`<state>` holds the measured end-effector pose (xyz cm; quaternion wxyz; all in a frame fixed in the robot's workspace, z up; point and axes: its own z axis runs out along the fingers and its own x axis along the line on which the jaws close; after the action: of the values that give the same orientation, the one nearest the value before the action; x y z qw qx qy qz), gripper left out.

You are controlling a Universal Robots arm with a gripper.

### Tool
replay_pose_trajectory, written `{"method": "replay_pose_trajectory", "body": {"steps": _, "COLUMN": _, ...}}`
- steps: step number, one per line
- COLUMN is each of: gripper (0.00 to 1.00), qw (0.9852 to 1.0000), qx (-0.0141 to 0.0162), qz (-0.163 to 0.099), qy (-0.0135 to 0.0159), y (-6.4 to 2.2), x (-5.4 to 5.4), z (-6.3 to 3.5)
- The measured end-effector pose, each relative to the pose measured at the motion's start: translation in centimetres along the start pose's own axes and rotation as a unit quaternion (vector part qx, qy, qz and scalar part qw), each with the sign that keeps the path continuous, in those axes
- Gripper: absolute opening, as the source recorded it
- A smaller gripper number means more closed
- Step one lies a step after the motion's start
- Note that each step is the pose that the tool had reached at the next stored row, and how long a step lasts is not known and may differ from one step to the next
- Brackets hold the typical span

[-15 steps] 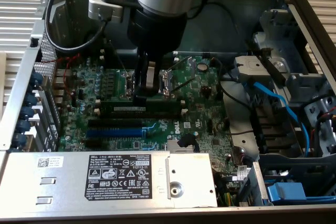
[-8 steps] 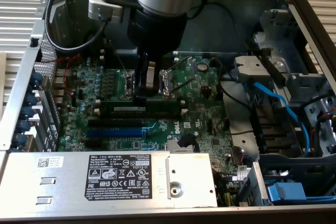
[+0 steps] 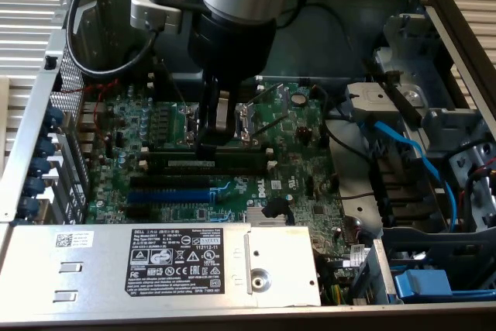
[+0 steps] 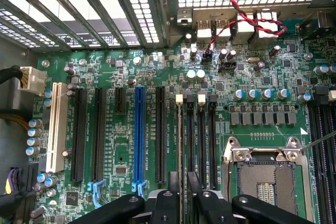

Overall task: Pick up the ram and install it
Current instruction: 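Insert the ram into the slot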

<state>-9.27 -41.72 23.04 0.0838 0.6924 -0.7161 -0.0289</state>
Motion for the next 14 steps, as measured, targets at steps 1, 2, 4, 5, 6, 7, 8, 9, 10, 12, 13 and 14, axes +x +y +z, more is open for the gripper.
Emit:
{"method": "replay_pose_trajectory", "body": {"steps": 1, "gripper": 0.2, "qw": 1.0, "qx": 0.0, "qz": 0.0, "qy": 0.0, "y": 0.0, "x": 0.0, "z": 0.0}}
{"method": "replay_pose_trajectory", "body": {"steps": 2, "gripper": 0.2, "qw": 1.0, "qx": 0.0, "qz": 0.0, "qy": 0.0, "y": 0.0, "x": 0.0, "z": 0.0}}
{"method": "replay_pose_trajectory", "body": {"steps": 4, "gripper": 0.2, "qw": 1.0, "qx": 0.0, "qz": 0.0, "qy": 0.0, "y": 0.0, "x": 0.0, "z": 0.0}}
{"method": "replay_pose_trajectory", "body": {"steps": 5, "gripper": 0.2, "qw": 1.0, "qx": 0.0, "qz": 0.0, "qy": 0.0001, "y": 0.01, "x": 0.01, "z": -0.06}}
{"method": "replay_pose_trajectory", "body": {"steps": 6, "gripper": 0.2, "qw": 1.0, "qx": 0.0, "qz": 0.0, "qy": 0.0, "y": 0.03, "x": 0.02, "z": -0.18}}
{"method": "replay_pose_trajectory", "body": {"steps": 7, "gripper": 0.2, "qw": 1.0, "qx": 0.0, "qz": 0.0, "qy": 0.0, "y": 0.05, "x": 0.03, "z": -0.33}}
{"method": "replay_pose_trajectory", "body": {"steps": 8, "gripper": 0.2, "qw": 1.0, "qx": 0.0, "qz": 0.0, "qy": 0.0, "y": 0.08, "x": 0.04, "z": -0.48}}
{"method": "replay_pose_trajectory", "body": {"steps": 9, "gripper": 0.2, "qw": 1.0, "qx": 0.0, "qz": 0.0, "qy": 0.0, "y": 0.1, "x": 0.05, "z": -0.6}}
{"method": "replay_pose_trajectory", "body": {"steps": 10, "gripper": 0.2, "qw": 1.0, "qx": 0.0, "qz": 0.0, "qy": 0.0, "y": 0.12, "x": 0.06, "z": -0.72}}
{"method": "replay_pose_trajectory", "body": {"steps": 12, "gripper": 0.2, "qw": 1.0, "qx": 0.0, "qz": 0.0, "qy": 0.0, "y": 0.14, "x": 0.07, "z": -0.87}}
{"method": "replay_pose_trajectory", "body": {"steps": 13, "gripper": 0.2, "qw": 1.0, "qx": 0.0, "qz": 0.0, "qy": 0.0, "y": 0.15, "x": 0.07, "z": -0.92}}
{"method": "replay_pose_trajectory", "body": {"steps": 14, "gripper": 0.2, "qw": 1.0, "qx": 0.0001, "qz": 0.0, "qy": -0.0001, "y": 0.15, "x": 0.07, "z": -0.93}}
